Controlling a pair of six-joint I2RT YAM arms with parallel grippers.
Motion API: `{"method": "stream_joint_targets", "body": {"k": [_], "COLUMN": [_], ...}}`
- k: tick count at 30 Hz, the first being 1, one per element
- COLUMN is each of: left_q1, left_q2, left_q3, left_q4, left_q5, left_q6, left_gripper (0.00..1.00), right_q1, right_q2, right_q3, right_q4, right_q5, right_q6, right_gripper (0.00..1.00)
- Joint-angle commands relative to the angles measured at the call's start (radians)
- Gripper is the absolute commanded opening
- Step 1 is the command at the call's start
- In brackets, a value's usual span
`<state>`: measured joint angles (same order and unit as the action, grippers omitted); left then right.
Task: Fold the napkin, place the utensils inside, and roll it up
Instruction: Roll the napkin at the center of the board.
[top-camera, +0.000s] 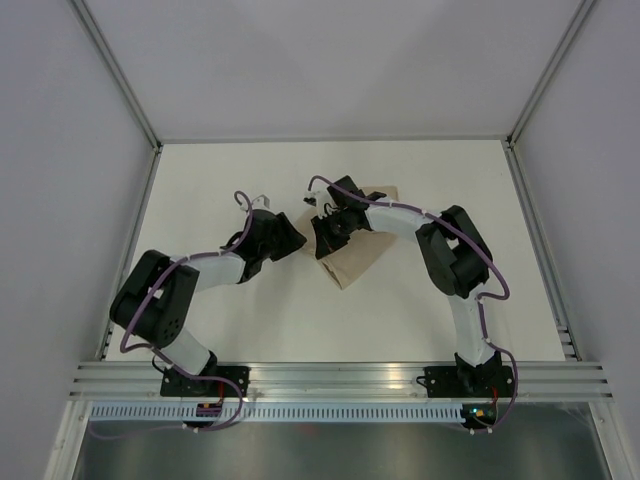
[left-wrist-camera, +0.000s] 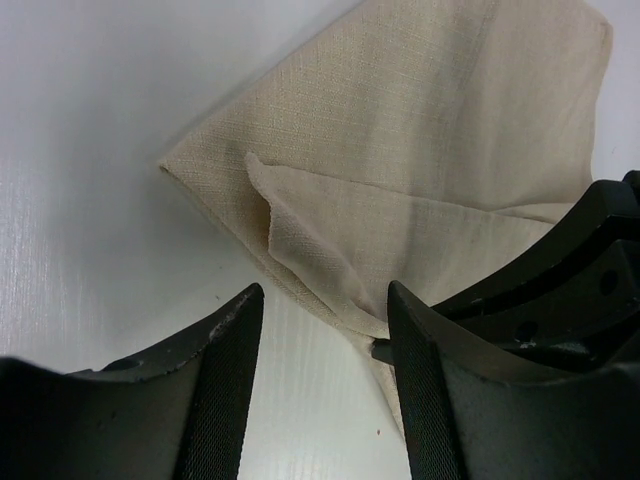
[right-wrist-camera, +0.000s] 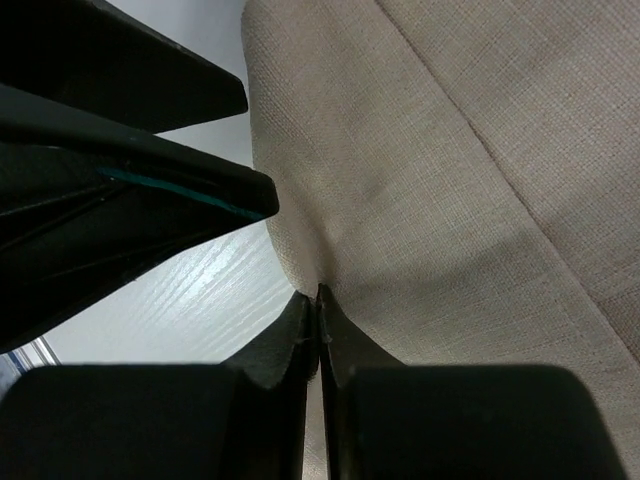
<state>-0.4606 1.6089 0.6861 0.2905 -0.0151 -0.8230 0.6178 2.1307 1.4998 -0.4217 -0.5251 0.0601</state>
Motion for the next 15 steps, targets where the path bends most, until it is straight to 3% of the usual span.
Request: {"method": "stream_joint_targets", "body": {"k": [1,8,12,15], "left_q1": [0.002,0.016,0.037,0.066], "left_q2": [-0.046,-0.234,-0.303,-0.334], "left_q3": [-0.002,0.121,0.252,0.351], "left_q4": [0.046,-0.254,-0.42,-0.499], "left_q5": [-0.006,-0.172,-0.244,-0.259], "left_q6": [-0.033,-0.036,-0.021,-0.011], "left_gripper": [0.59,0.63,0.64,0.64], "right_q1": [0.01,0.051,0.103,0.163], "right_q2": [-0.021,-0.075,-0.11,-0.146], "right_q3": [-0.021,-0.021,-0.021,-0.027], "right_q4": [-0.045,-0.045,-0.043,-0.032], "right_q5": [0.049,0.163,0.298,0.471], "right_q6": [-0.023,-0.036,-0.046,-0.051], "right_gripper": [0.13,0.31,0.43,0.46]}}
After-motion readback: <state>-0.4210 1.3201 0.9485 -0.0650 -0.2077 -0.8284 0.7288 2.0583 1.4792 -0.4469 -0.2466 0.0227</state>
